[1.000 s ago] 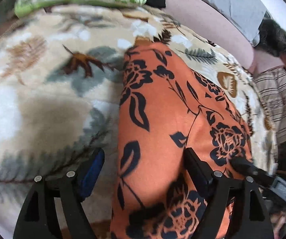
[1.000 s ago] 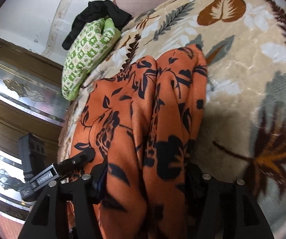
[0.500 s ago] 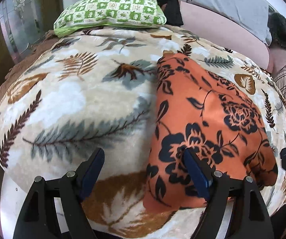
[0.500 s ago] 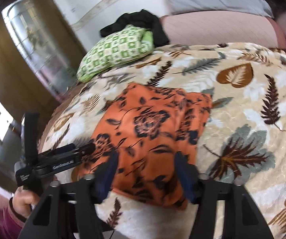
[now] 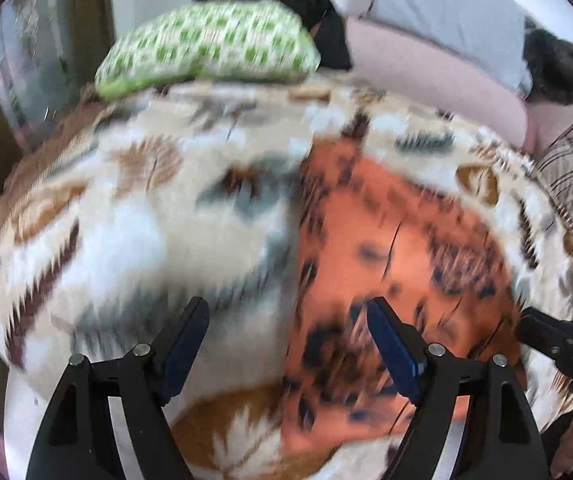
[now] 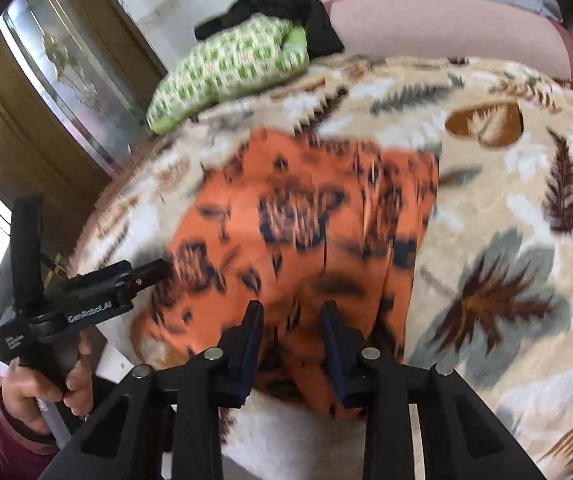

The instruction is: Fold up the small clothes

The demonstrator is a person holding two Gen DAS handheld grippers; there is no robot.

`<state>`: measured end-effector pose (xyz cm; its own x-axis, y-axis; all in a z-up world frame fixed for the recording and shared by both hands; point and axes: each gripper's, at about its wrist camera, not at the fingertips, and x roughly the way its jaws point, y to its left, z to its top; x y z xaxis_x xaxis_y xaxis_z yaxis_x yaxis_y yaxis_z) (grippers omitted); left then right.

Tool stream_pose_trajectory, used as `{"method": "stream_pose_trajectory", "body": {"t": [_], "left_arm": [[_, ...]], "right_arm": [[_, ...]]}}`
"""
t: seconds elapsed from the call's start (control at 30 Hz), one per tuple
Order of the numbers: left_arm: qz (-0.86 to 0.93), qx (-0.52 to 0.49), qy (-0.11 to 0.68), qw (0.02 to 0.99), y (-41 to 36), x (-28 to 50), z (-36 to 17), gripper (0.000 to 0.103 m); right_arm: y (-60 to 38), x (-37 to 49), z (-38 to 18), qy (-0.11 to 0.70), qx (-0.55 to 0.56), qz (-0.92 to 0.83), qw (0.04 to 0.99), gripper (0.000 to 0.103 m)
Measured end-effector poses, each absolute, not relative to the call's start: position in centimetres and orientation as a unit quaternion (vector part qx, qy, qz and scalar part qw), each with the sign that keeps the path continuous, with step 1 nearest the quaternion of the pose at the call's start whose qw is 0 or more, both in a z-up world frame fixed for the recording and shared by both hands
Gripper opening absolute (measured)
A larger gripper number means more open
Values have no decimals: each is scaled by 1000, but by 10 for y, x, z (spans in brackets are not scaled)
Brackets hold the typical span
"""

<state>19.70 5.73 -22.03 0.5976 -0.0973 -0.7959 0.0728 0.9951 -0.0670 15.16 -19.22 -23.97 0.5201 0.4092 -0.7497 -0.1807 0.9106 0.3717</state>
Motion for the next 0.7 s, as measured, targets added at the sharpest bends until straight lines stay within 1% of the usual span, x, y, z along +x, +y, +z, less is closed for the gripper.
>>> {"method": "stream_pose_trajectory", "body": {"t": [0.07,0.13,0.2,0.3,0.37,0.4,0.47,0.5,0.6,0.67,0.7], "left_arm": [[-47,2,439,897,50,225,-211,83],[-37,22,446,894,43,255,-214,83],[-35,30,466,883,37,285,-227,83],[-44,37,522,851,28,322,-261,83],[-36,45,544,837,24,330,-284,83],[-35,42,541,839,25,328,-285,83],[-33,35,514,856,27,312,-270,83],[-33,36,499,865,28,302,-259,83],[-15,57,430,901,26,263,-217,83],[4,79,376,923,23,226,-185,83],[10,84,363,928,22,215,-176,83]], "right_arm": [[-197,167,-231,448,129,170,868,32],[-200,186,-231,449,133,159,869,32],[-203,210,-237,455,139,143,868,32],[-208,245,-253,468,174,142,855,32],[-208,263,-270,491,178,130,843,32],[-207,268,-278,501,171,125,839,32],[-204,271,-280,503,159,123,841,33],[-204,268,-276,499,159,124,843,35],[-207,247,-251,485,148,113,854,35],[-207,224,-233,464,140,117,867,35],[-206,209,-222,450,128,118,876,35]]}}
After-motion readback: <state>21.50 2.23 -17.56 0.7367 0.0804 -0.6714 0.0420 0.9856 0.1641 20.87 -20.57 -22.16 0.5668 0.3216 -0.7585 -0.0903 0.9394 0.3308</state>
